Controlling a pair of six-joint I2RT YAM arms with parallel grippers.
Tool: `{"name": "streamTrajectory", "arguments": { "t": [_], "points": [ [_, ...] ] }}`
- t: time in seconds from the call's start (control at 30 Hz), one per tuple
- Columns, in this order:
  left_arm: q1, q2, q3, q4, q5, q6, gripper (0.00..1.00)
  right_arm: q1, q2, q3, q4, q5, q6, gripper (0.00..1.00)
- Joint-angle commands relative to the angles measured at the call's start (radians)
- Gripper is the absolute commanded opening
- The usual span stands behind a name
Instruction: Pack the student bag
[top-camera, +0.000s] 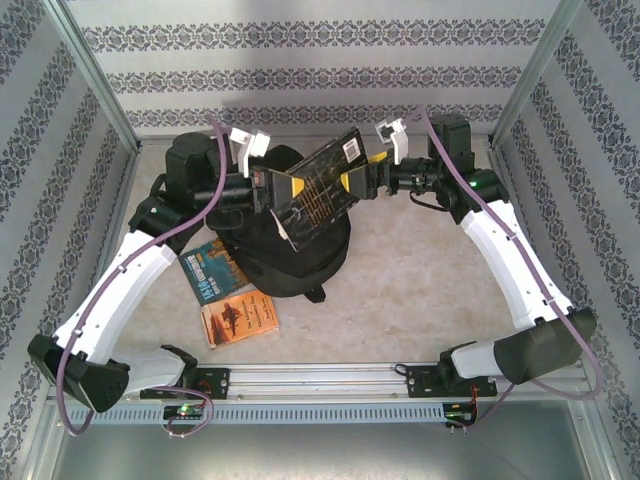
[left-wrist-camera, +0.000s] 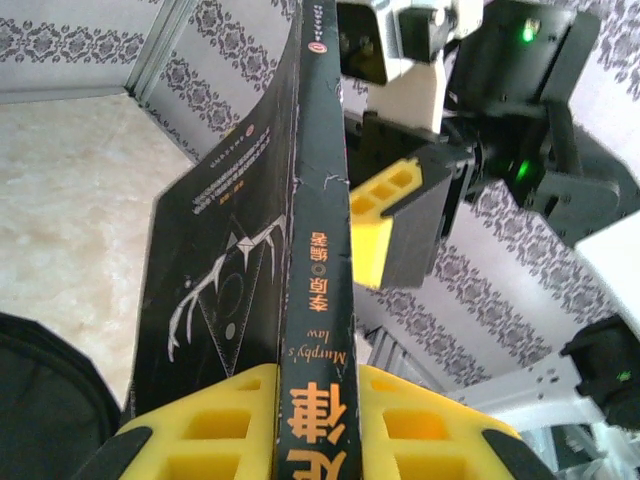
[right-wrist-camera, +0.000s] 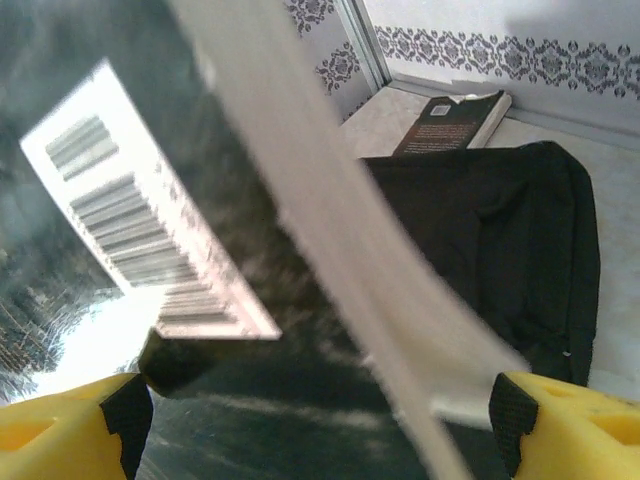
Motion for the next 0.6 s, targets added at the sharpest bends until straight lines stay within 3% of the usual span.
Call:
{"name": "streamTrajectory", "arguments": {
  "t": [0.0,0.1,0.23,0.3,0.43,0.57],
  "points": [
    [-0.032,-0.071,-0.003,-0.079,0.027,0.143,0.0,-0.005,0.011,0.017,-0.04,-0.017,-0.162,0.87],
    [-0.051,-0.108,-0.009,-0.142,-0.021,0.217,0.0,-0.005,-0.011,0.003,-0.075,0.05,-0.223,0.87],
    [-0.08,-0.156,-0.046,-0.18,-0.018,0.305,0.0,0.012,-0.073,-0.05,-0.074,0.009,-0.292,0.86],
    [-0.087,-0.163,-0.063,-0.17,0.01,0.323,0.0,0.037,-0.12,-0.12,0.012,-0.025,-0.303,0.87],
    [-0.111,-0.171,-0.071,-0.175,0.028,0.412,0.0,0.05,-0.274,-0.349,0.397,-0.049,-0.235,0.89],
    [-0.138,-0.221,-0.122,-0.133,0.065,0.529,0.0,0.076,-0.278,-0.336,0.323,-0.092,-0.314,0.87]
  ]
}}
